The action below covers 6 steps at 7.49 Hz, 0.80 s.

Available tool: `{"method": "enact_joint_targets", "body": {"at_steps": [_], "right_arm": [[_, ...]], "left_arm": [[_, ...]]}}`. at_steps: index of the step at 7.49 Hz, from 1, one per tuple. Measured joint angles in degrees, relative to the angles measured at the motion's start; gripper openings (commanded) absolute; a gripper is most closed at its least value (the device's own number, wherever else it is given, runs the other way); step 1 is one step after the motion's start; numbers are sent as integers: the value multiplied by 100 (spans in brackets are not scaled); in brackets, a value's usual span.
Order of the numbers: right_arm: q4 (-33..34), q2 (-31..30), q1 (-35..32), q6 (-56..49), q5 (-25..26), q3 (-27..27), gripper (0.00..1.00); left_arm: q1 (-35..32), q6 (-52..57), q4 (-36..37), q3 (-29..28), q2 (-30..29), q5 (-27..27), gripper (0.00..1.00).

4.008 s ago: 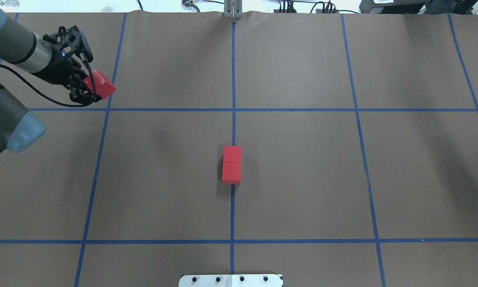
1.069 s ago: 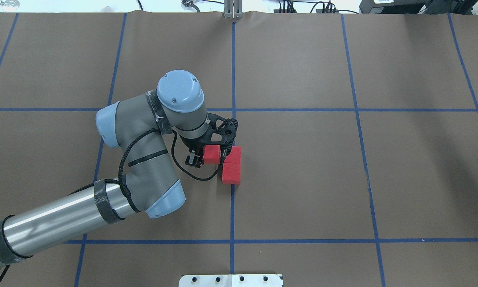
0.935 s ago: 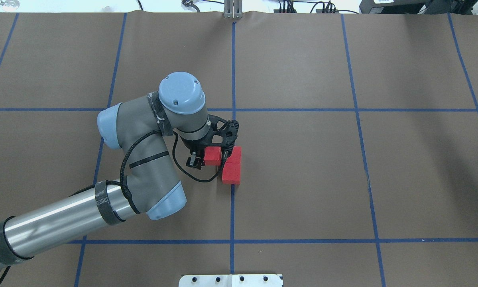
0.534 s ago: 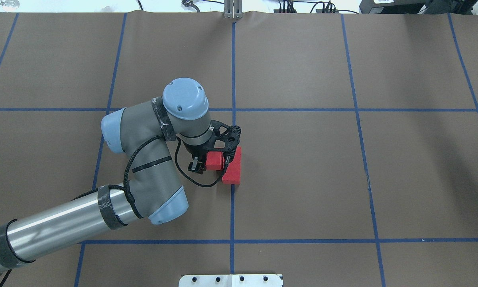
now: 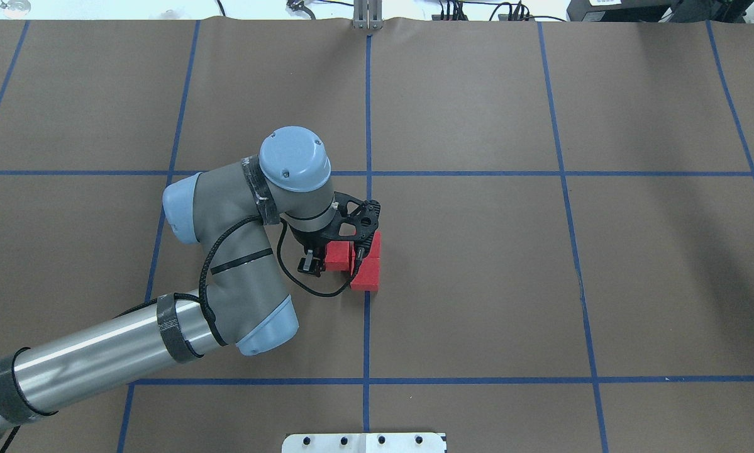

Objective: Form red blocks into L shape at center
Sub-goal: 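Place the cube beside the farther end of the row with the left gripper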

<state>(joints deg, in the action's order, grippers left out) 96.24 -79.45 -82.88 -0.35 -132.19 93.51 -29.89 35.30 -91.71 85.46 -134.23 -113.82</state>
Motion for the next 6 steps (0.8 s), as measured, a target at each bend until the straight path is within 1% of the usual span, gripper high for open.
{"method": "enact_joint_targets", "body": {"at_steps": [3,6], "right_arm": [[0,-6,0,0,0,0,99],[0,-1,0,0,0,0,99]], "left_arm": [[0,-5,-234,-192,-25,0,20],[-7,2,-326,-254,-45,0,20]]}}
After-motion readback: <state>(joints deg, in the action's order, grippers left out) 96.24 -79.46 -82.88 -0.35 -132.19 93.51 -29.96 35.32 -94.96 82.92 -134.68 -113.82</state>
